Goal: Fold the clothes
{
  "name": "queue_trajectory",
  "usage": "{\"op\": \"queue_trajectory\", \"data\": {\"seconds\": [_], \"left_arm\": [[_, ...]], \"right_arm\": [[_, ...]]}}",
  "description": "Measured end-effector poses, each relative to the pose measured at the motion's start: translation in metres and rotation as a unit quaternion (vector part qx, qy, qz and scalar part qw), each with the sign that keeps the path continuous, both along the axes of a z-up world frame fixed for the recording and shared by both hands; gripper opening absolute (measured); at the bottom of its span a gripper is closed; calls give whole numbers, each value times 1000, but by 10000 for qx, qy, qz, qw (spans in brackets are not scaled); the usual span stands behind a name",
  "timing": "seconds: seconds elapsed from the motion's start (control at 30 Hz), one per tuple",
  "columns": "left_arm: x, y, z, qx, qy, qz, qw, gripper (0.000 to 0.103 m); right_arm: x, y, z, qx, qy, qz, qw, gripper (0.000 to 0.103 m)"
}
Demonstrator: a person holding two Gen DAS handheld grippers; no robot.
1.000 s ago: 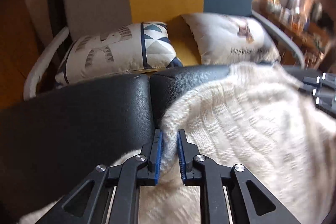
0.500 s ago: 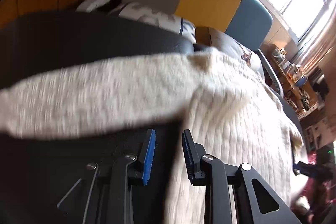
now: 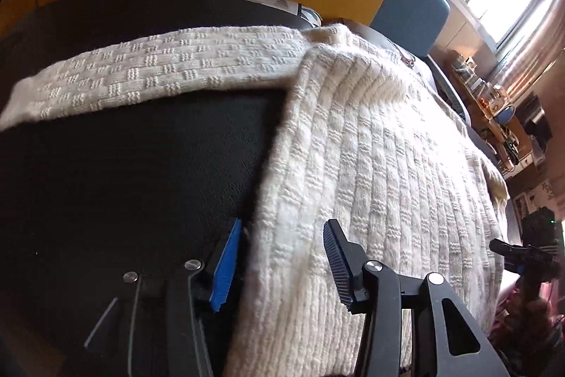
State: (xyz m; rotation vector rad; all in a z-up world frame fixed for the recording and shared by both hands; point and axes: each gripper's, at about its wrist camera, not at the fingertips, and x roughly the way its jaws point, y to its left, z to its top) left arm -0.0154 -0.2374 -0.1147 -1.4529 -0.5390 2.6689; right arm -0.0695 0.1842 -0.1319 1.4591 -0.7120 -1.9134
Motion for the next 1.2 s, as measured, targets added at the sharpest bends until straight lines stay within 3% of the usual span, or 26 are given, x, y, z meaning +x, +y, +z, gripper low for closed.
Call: {"op": "queue_trajectory", "data": {"seconds": [0.07,0.1,0.13,0.17,0.27,0.37,0.43,0.47,0.5,0.57,0.63,0.8,0.87,0.9,0.97,1.03,1.2], "left_arm": [[1,10,1,-103,4,-105,9999,39],[0,15,0,-183,-32,-167,9997,16],[0,21,-1,-271,-78,-231,9993,9],[1,24,-1,-204,-82,-268,9994,9],[7,32,14,478,117,-548,9973,8],[17,39,19,925,157,-813,9923,8],[24,45,18,1102,105,-976,9891,8],[28,48,18,1190,78,-1057,9872,8],[31,50,17,1278,52,-1137,9852,8],[29,54,-7,1154,-406,-1066,9867,8],[30,46,-12,1371,-478,-883,9855,9],[36,10,-12,1883,-371,-294,9810,26],[36,-9,-11,1994,-297,23,9795,27],[36,-20,-12,2016,-269,217,9789,27],[34,-40,-12,2037,-236,589,9770,27],[30,-54,-12,1994,-209,870,9758,27],[-22,-20,3,1780,-49,388,9833,27]], "right_arm": [[-1,1,-1,174,-56,-77,9998,23],[0,-2,1,439,35,-50,9990,11],[2,-4,4,705,126,-23,9974,13],[5,-8,11,1045,301,67,9940,13],[16,-17,39,2109,887,387,9727,12],[25,-22,66,3193,1413,636,9349,12],[26,-11,71,3895,1464,587,9074,13],[23,-2,65,3985,1336,499,9060,13],[19,7,58,4027,1196,401,9066,14],[12,22,42,4029,925,236,9103,19],[11,25,34,4031,898,144,9106,25],[11,18,55,4375,1496,-37,8867,31],[10,14,73,4130,1803,-270,8923,33],[8,9,79,3893,1905,-282,9007,37],[6,-5,86,3410,2073,-200,9167,41],[1,-36,80,3176,2131,68,9239,43],[-10,-122,54,3169,2065,920,9211,43]]}}
